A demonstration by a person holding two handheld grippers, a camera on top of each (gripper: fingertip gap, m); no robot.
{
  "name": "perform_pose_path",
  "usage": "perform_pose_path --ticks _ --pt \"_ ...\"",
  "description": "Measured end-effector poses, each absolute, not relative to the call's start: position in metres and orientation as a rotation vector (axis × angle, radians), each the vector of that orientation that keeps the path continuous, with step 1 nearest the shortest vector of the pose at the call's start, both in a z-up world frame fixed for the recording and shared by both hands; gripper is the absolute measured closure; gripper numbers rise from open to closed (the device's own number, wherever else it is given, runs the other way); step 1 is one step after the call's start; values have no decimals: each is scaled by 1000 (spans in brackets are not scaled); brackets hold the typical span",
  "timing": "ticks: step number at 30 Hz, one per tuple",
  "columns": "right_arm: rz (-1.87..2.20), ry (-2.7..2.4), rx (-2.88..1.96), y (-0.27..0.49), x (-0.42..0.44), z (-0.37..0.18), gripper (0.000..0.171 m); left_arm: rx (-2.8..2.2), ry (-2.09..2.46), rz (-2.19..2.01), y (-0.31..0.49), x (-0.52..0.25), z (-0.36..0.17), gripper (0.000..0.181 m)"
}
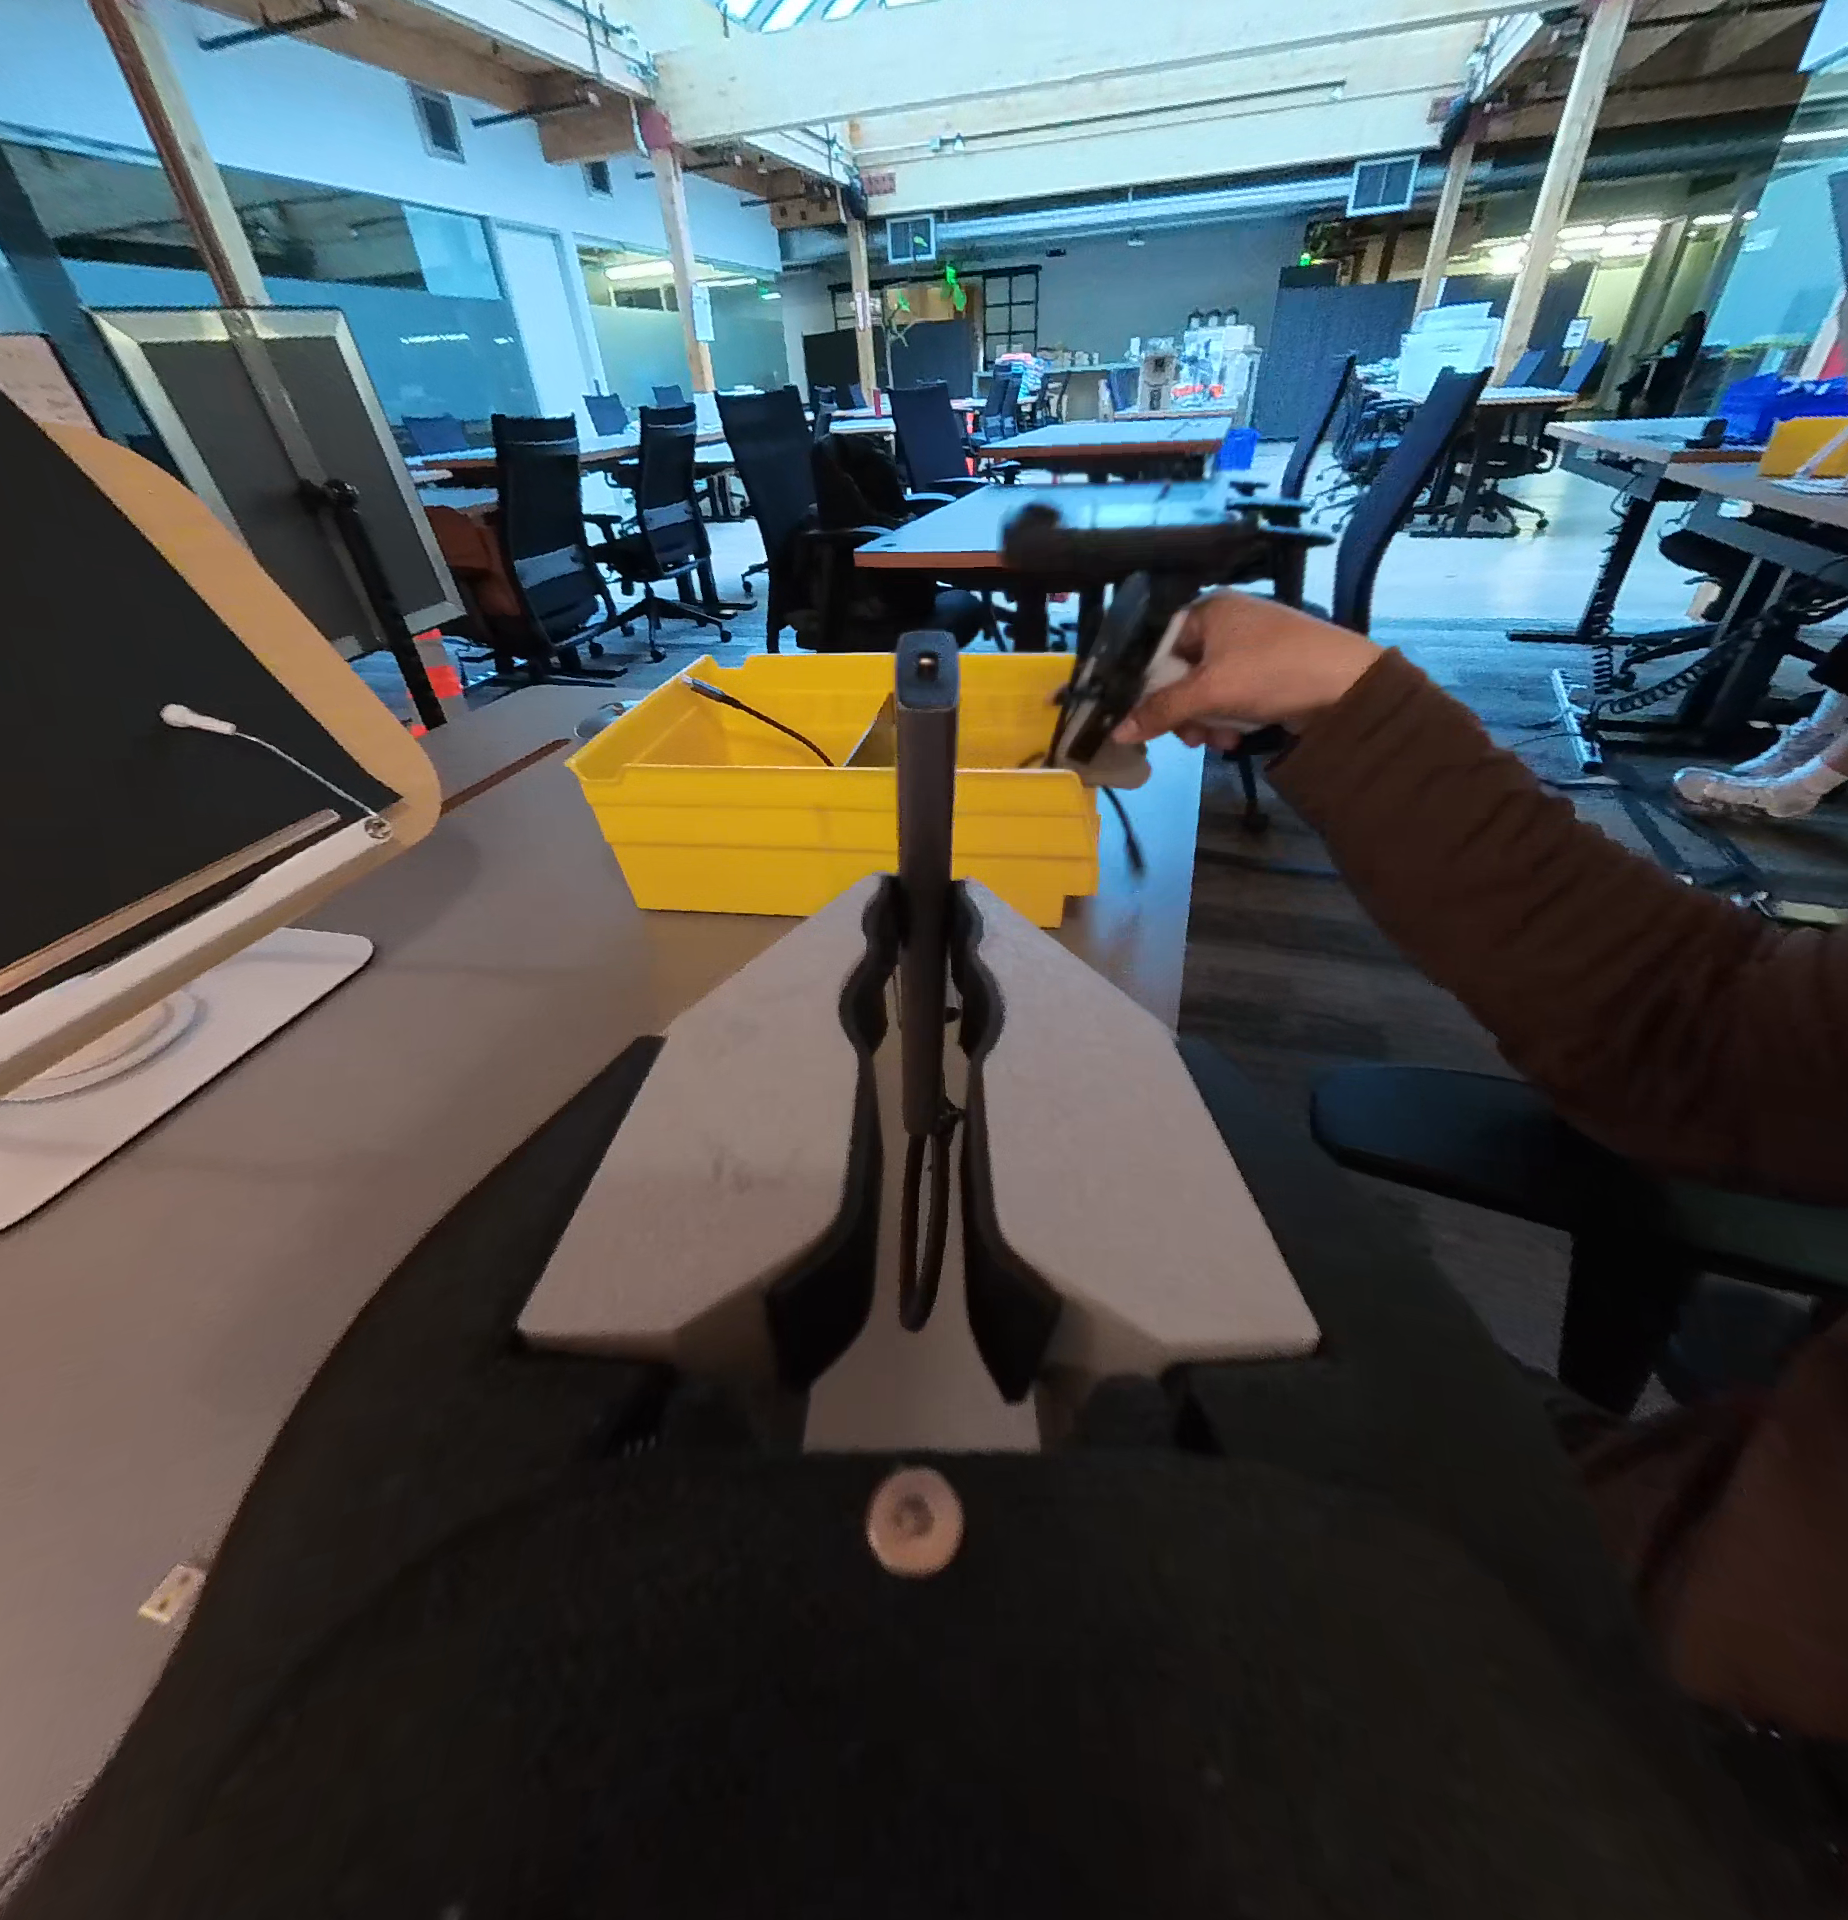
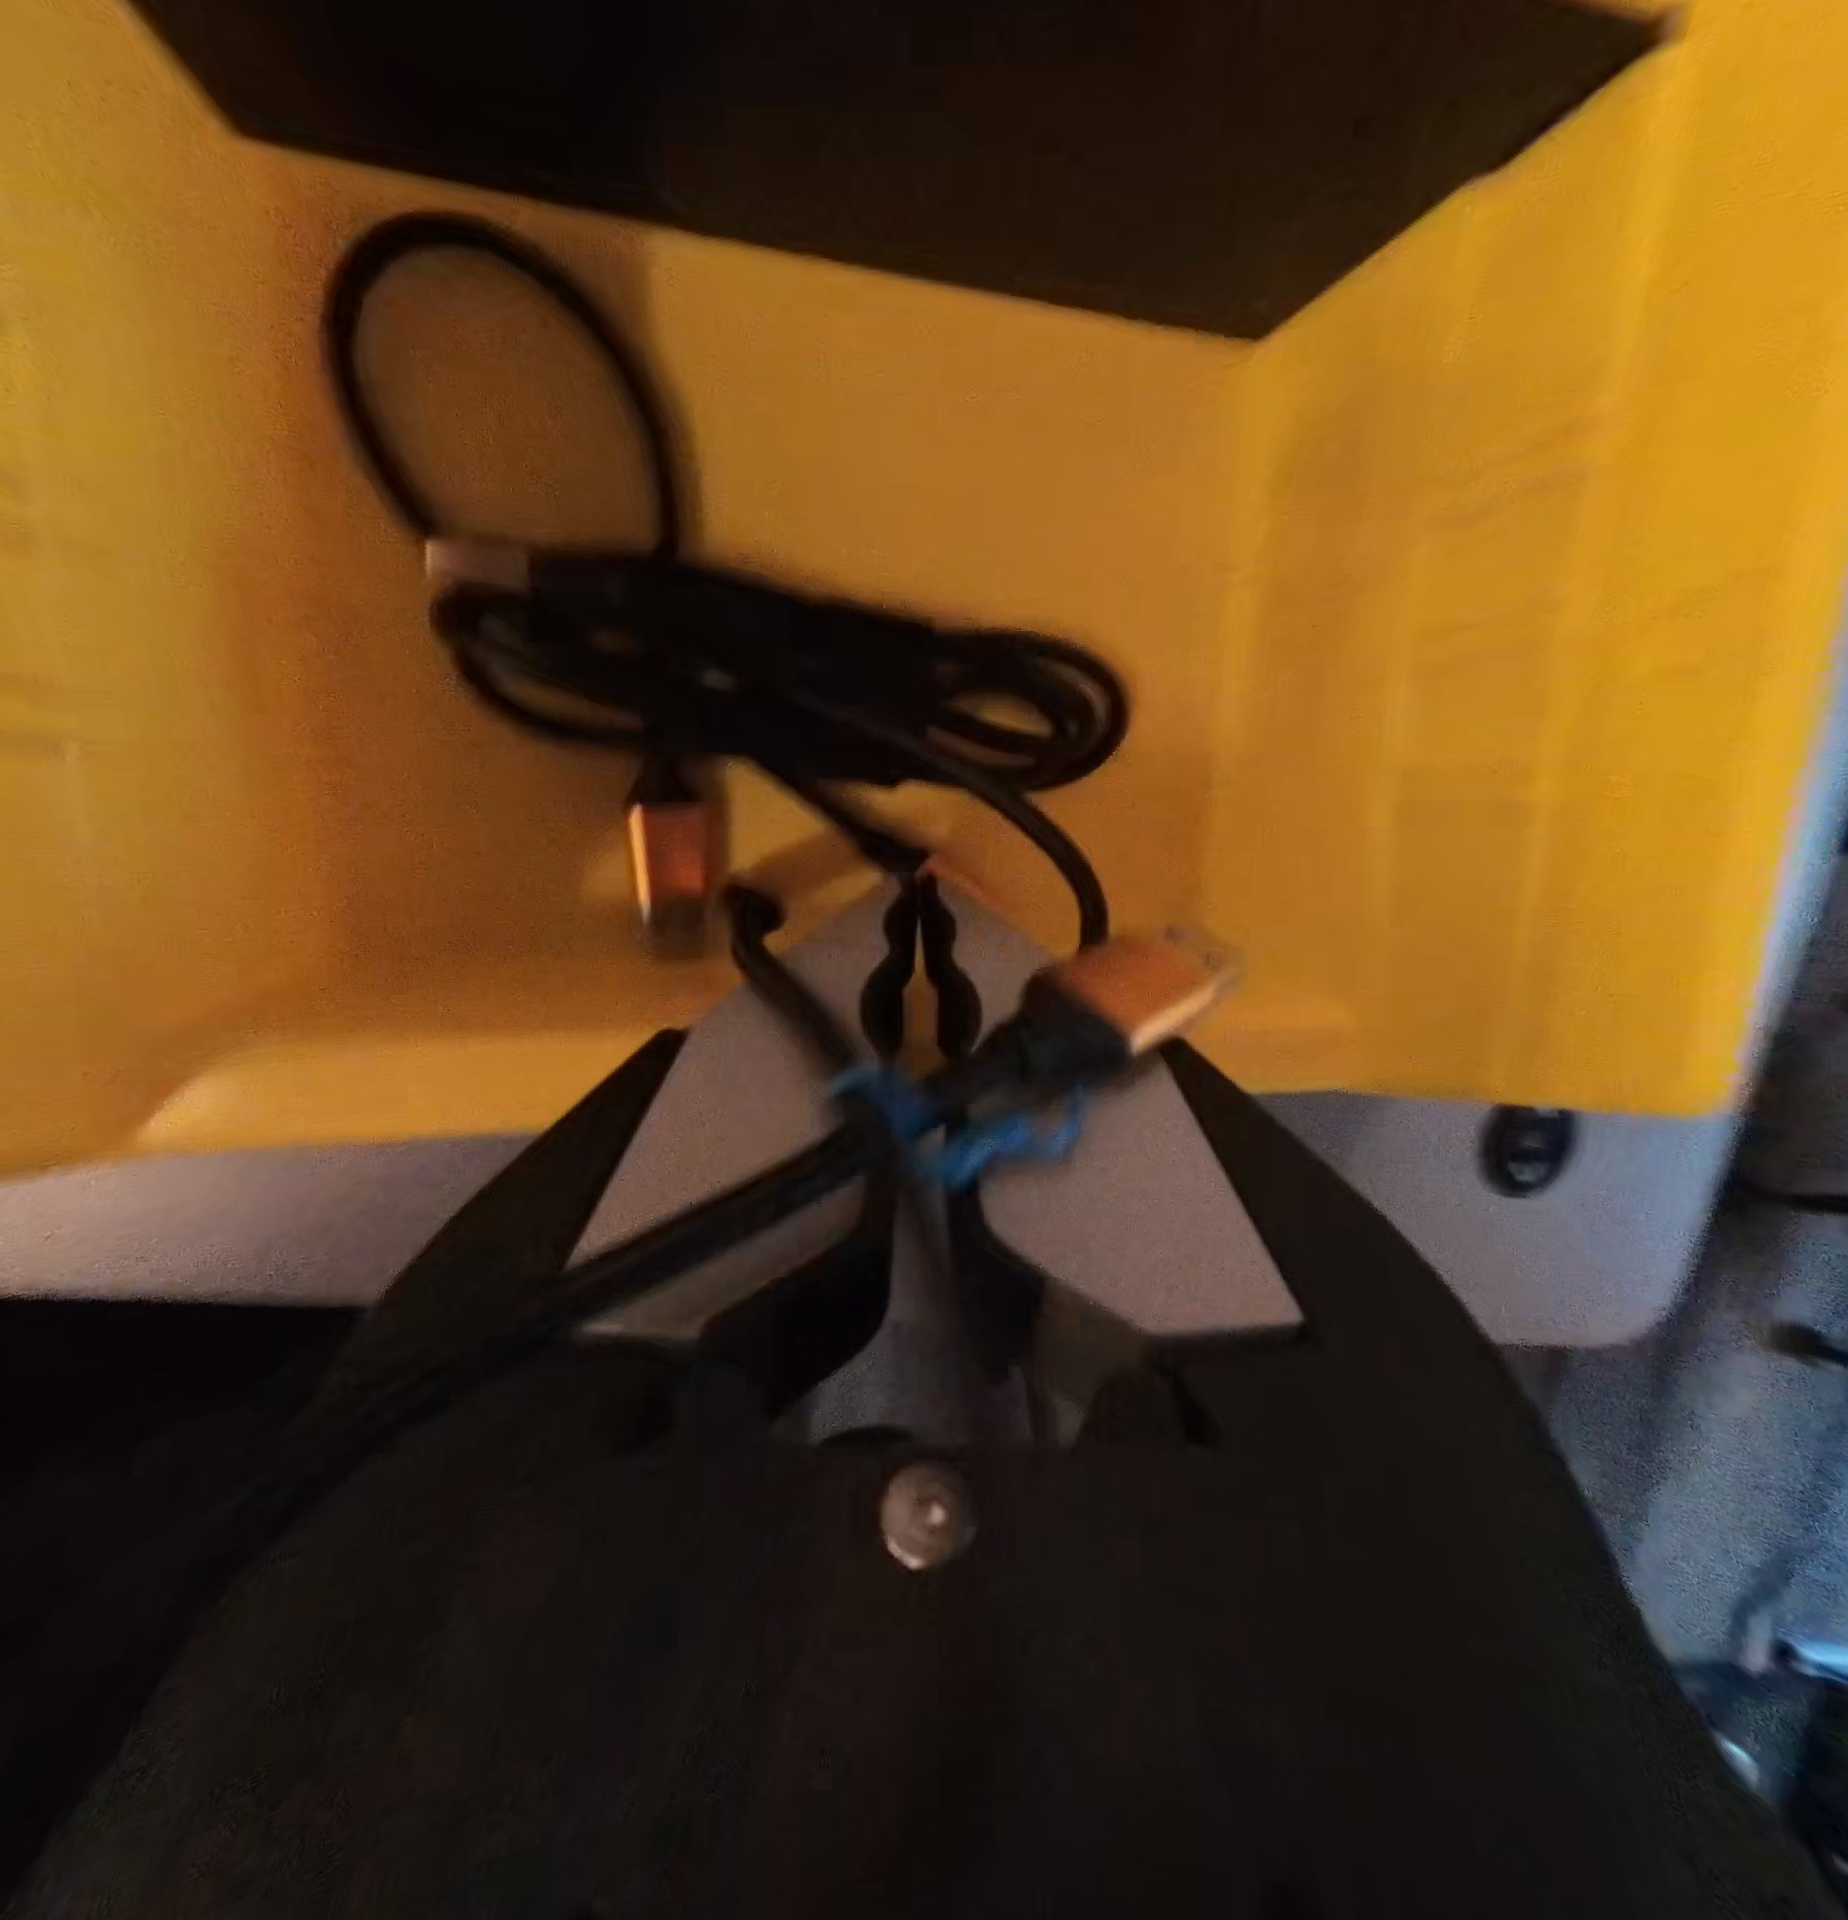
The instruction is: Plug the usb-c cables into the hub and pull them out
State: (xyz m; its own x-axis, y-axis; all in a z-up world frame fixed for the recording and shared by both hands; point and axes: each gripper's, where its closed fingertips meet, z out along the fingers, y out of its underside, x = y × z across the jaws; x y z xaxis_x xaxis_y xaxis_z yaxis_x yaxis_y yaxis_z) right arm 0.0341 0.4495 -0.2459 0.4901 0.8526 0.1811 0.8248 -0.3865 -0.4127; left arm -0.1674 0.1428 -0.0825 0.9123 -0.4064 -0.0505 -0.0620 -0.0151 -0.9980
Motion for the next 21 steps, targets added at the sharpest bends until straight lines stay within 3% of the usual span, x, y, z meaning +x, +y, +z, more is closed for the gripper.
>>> perform_pose_path --ticks 3,5,9,12,15,21 --pt "3 -1364 -2209 448 28 -226 152 -1575 390 -271 143 -168 -83 174" --pt "-9 -1327 -2125 451 19 -207 128 -1576 388 -273 142 -170 -83 174" --pt "-109 -1283 -2004 463 12 -187 104 -1568 372 -279 139 -173 -81 175" --pt "-59 -1218 -1995 466 6 -177 98 -1564 364 -269 137 -175 -80 175" --pt "237 -1251 -1900 436 -25 -152 98 -1546 349 -289 133 -176 -76 174" --pt "904 -1703 -1356 275 -103 -100 98 -1493 336 -430 124 -169 -68 174"
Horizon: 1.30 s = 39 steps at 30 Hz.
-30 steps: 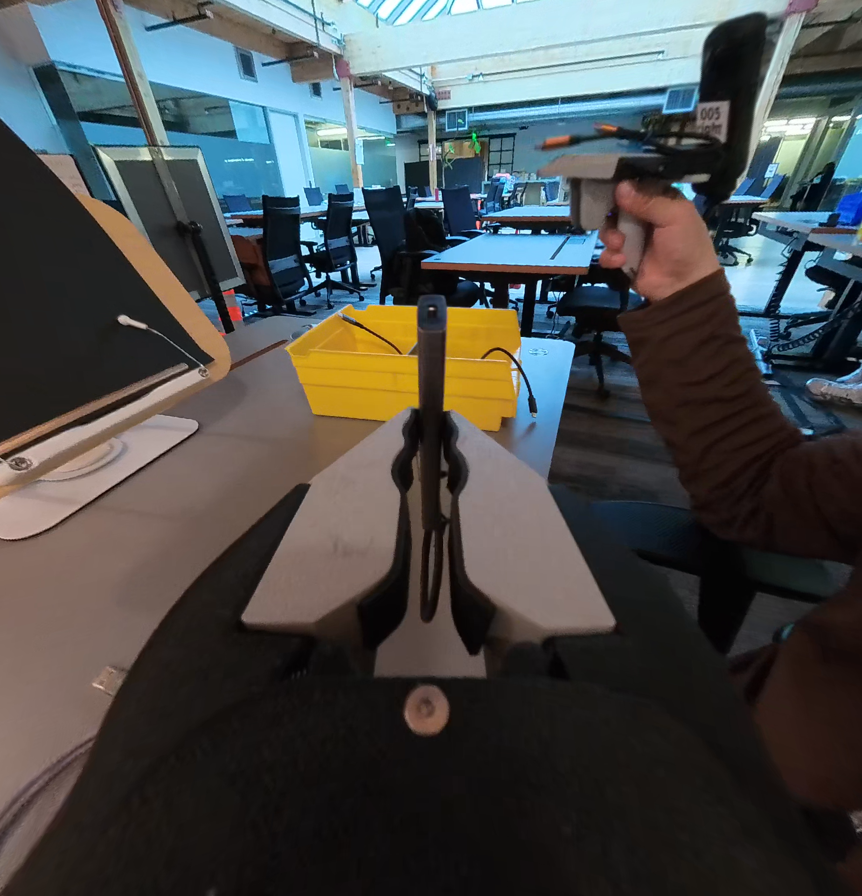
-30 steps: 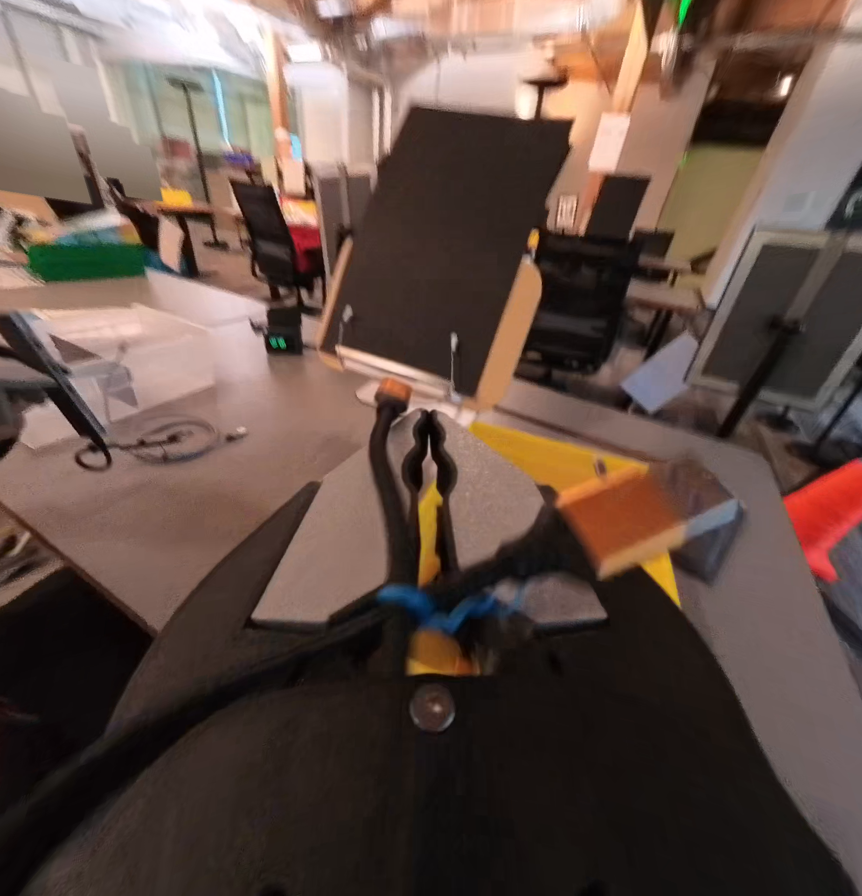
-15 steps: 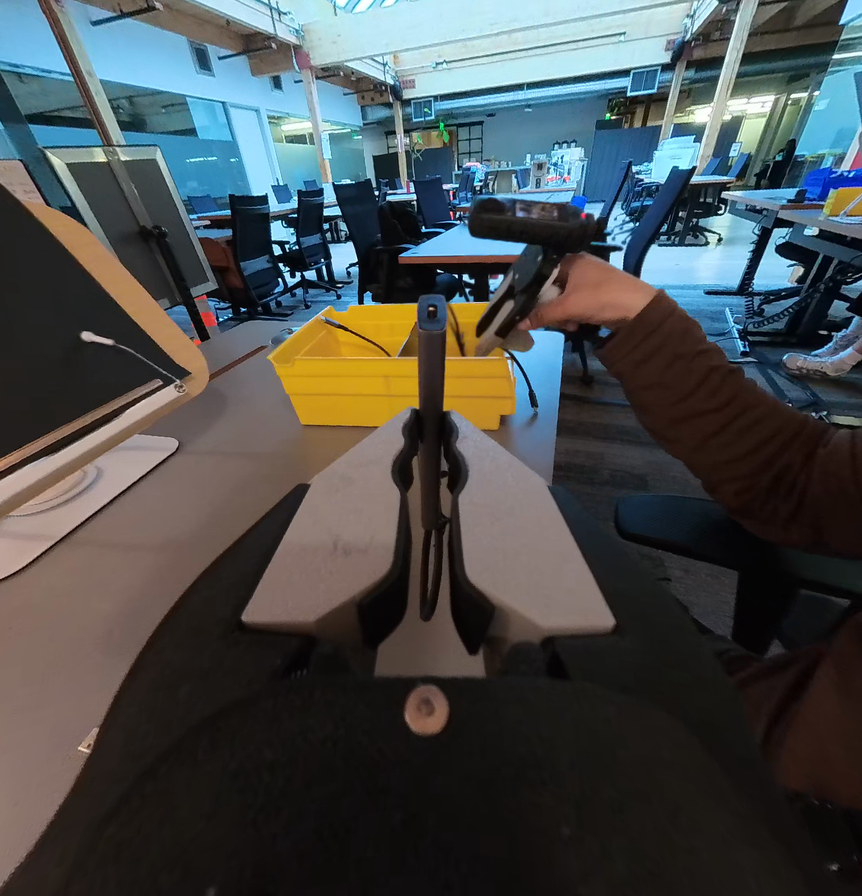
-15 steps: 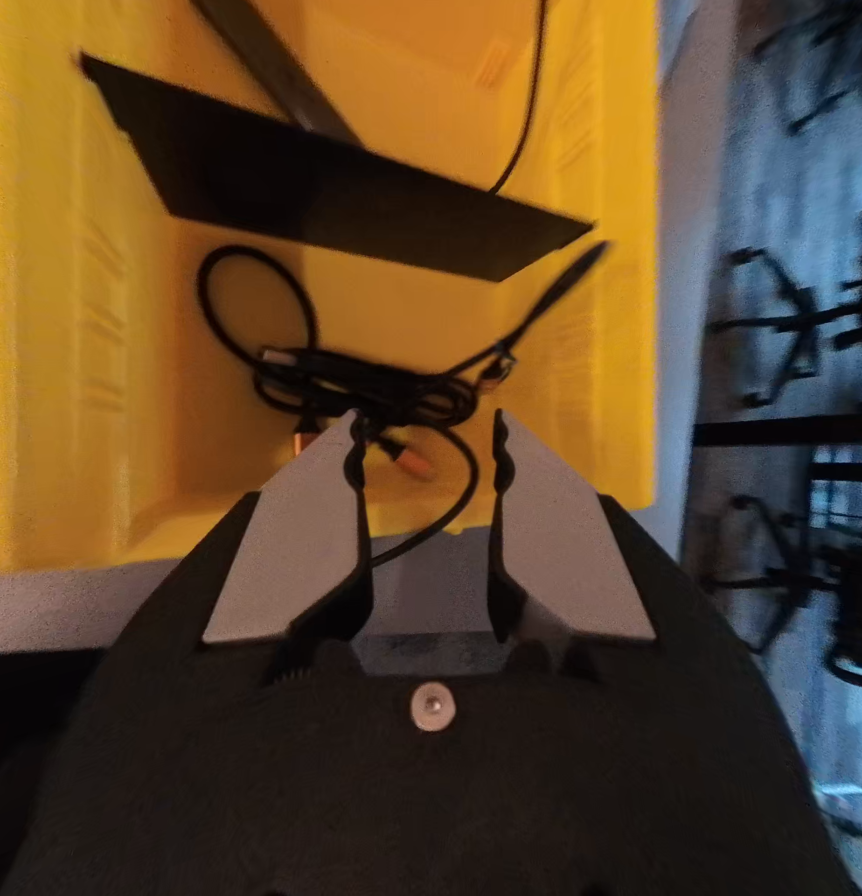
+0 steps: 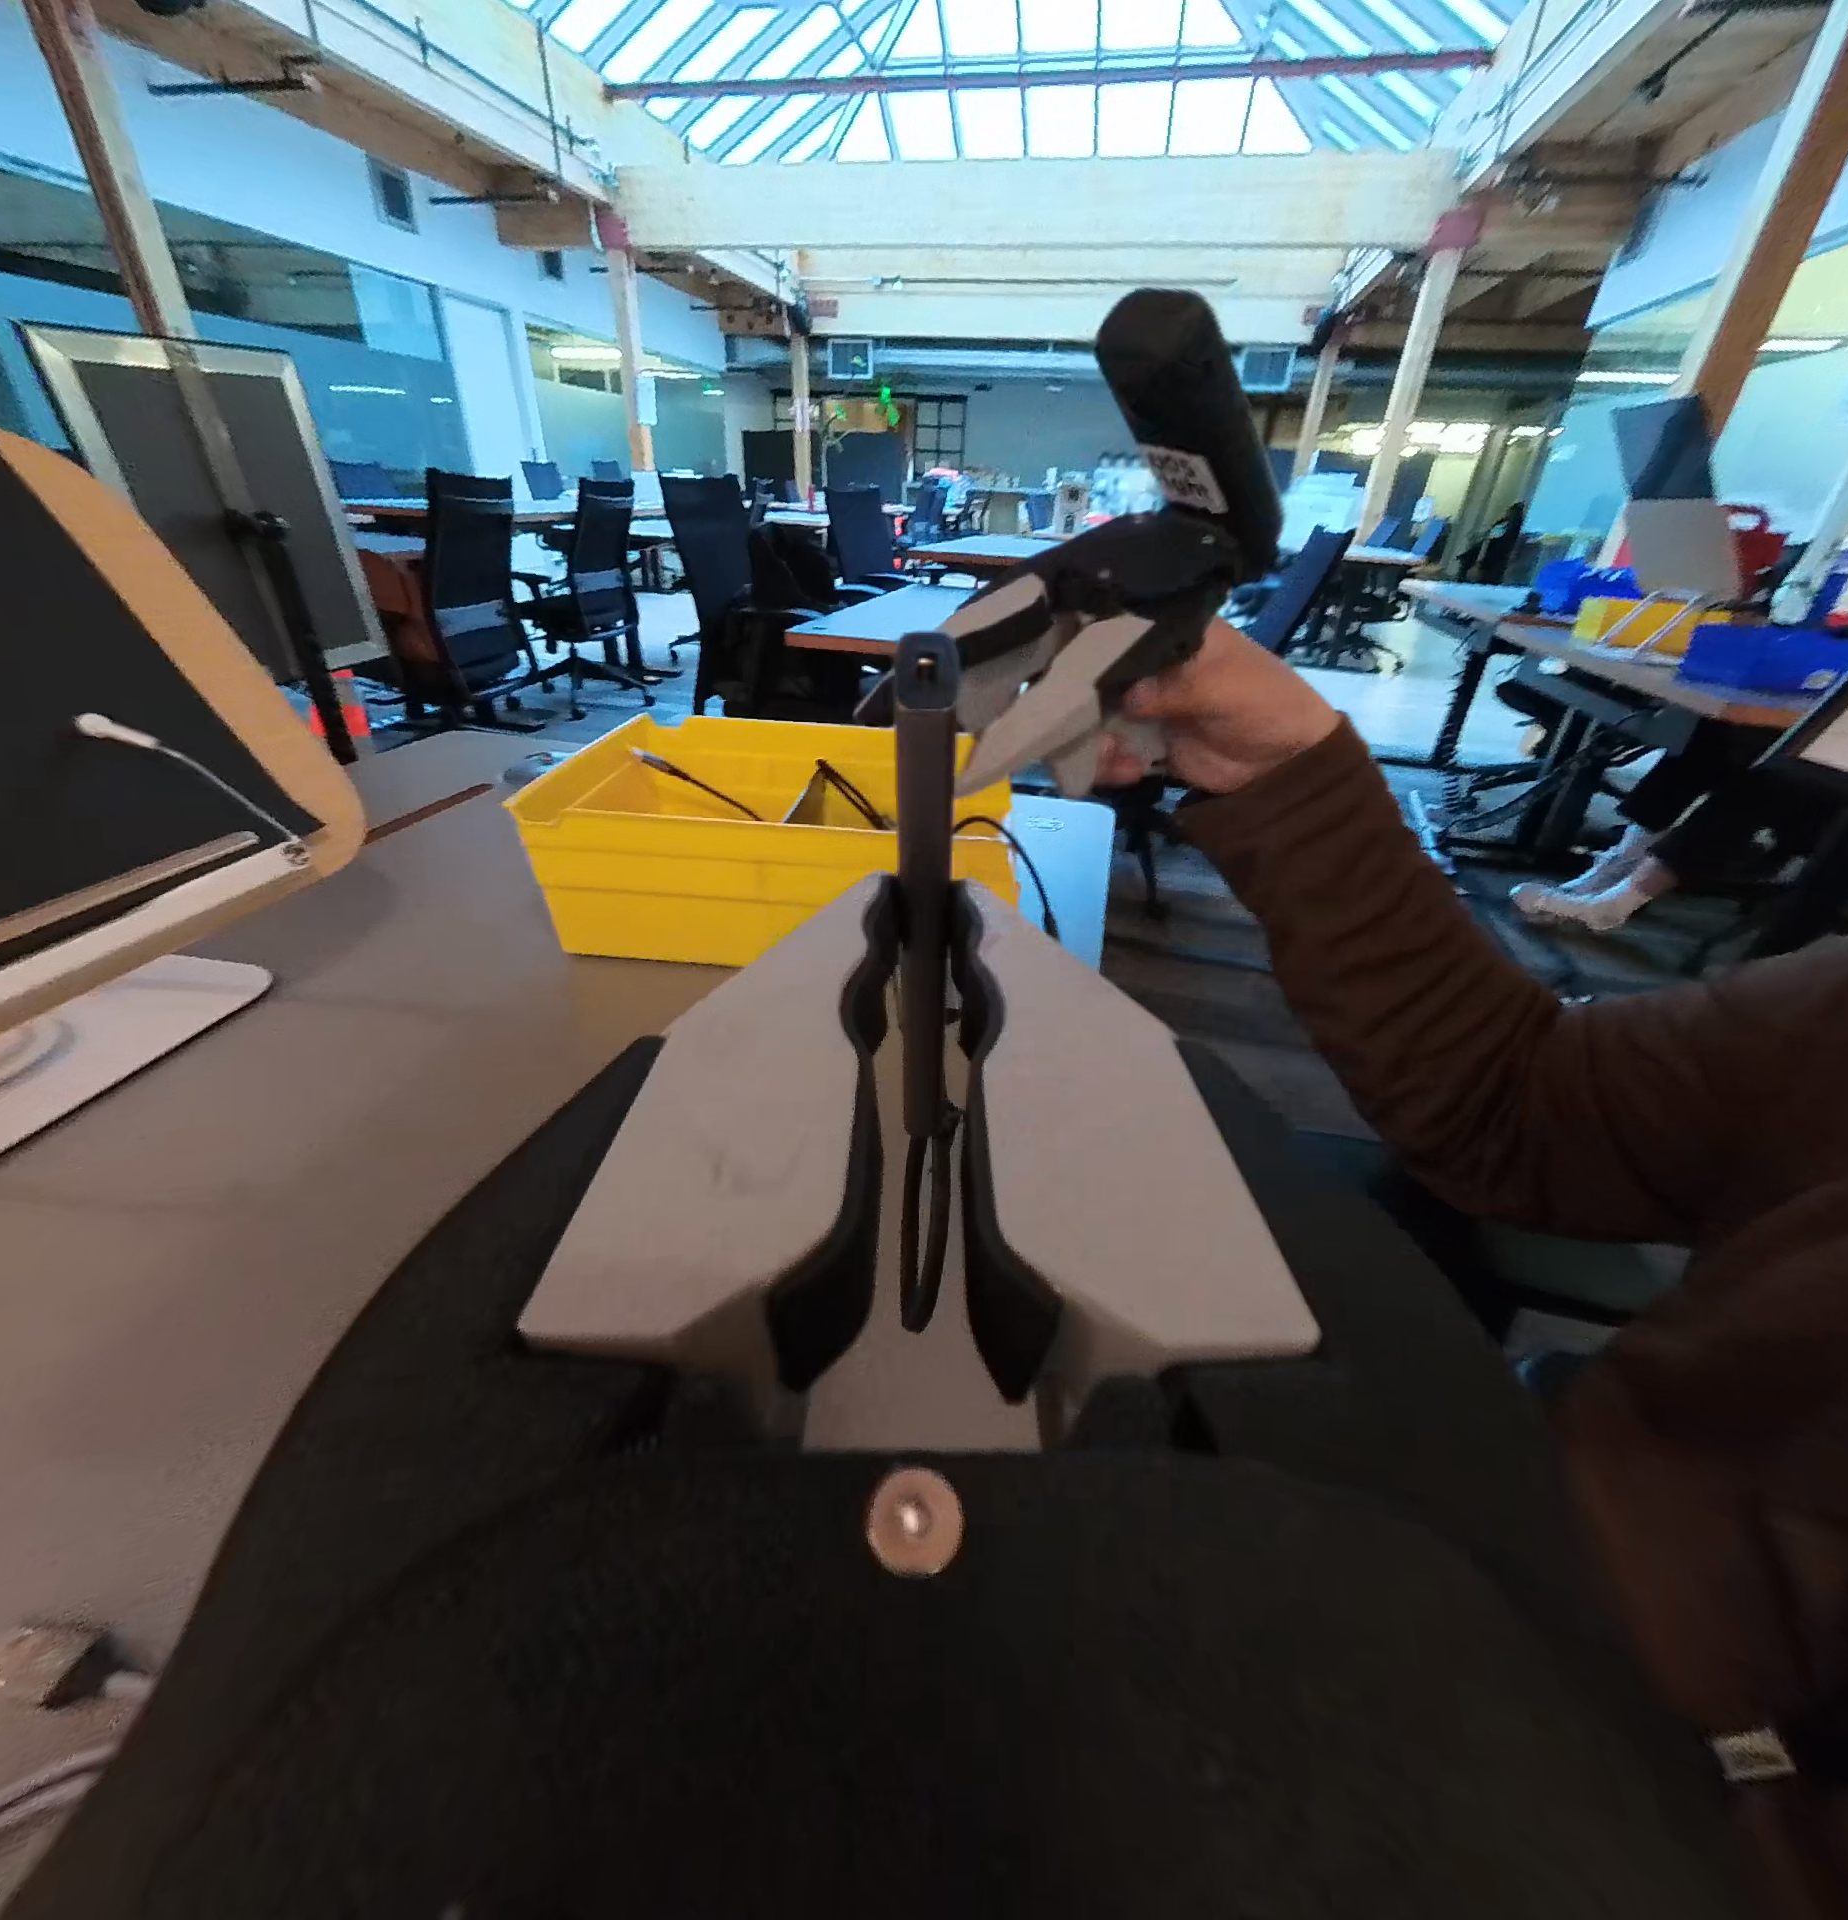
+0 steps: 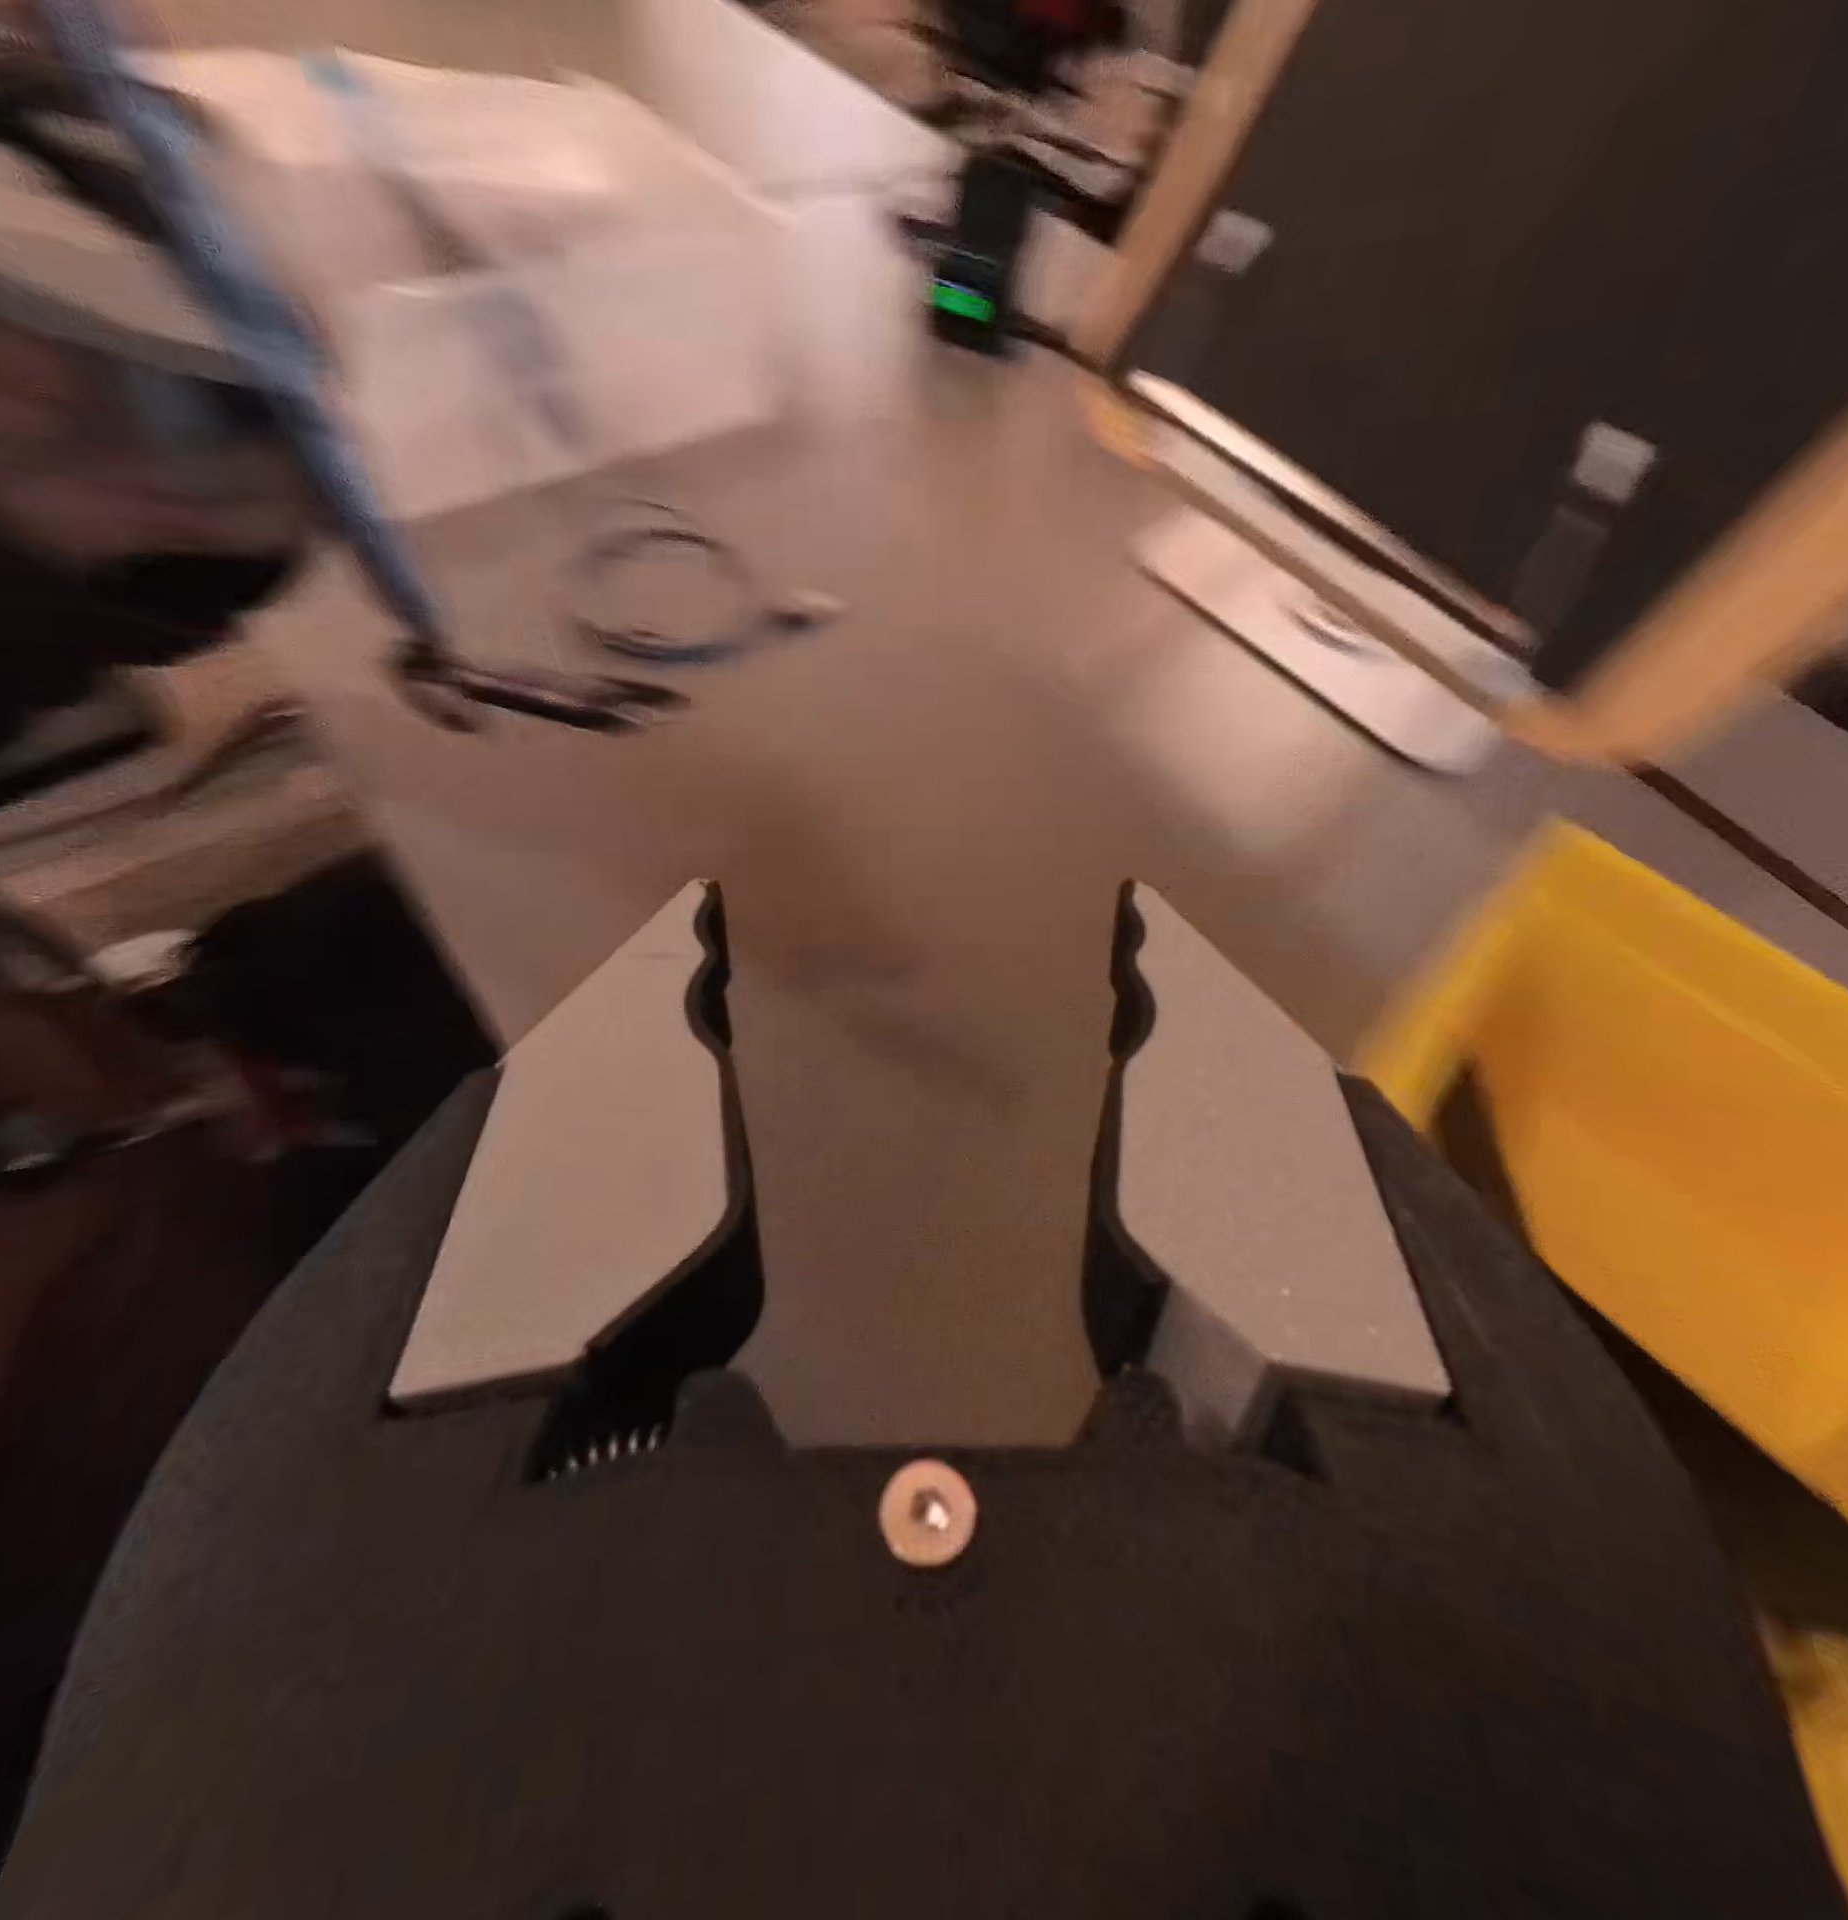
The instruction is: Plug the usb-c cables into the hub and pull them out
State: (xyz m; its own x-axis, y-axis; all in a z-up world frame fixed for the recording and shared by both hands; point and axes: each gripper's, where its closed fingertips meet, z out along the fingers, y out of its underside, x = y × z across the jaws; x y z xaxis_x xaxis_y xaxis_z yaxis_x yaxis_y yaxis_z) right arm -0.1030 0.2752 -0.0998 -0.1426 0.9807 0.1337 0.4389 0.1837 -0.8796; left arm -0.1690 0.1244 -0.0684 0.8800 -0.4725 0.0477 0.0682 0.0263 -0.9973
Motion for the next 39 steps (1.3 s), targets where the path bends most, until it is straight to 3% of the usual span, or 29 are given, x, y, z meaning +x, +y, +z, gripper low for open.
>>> perform_pose_path --ticks 7,8,10,14,19,29,33,39 --pt "1206 -2119 -1002 123 -146 -121 100 -1494 413 -487 120 -145 -75 174" --pt "1207 -2158 -994 112 -152 -130 109 -1495 428 -492 119 -141 -77 174" --pt "1203 -2253 -982 97 -158 -150 159 -1501 437 -494 120 -136 -79 174" --pt "1231 -2326 -1018 94 -161 -163 161 -1537 441 -494 124 -135 -90 174" --pt "991 -2182 -1132 156 -155 -155 165 -1578 323 -475 134 -156 -97 172" --pt "917 -1191 -1266 368 -53 -10 164 -1764 187 -626 160 -197 -163 144" --pt "783 -1070 -1307 427 -25 -2 162 -1805 187 -608 171 -210 -182 143" --pt "490 -1242 -1446 495 -55 -33 165 -1860 180 -686 177 -216 -200 145"
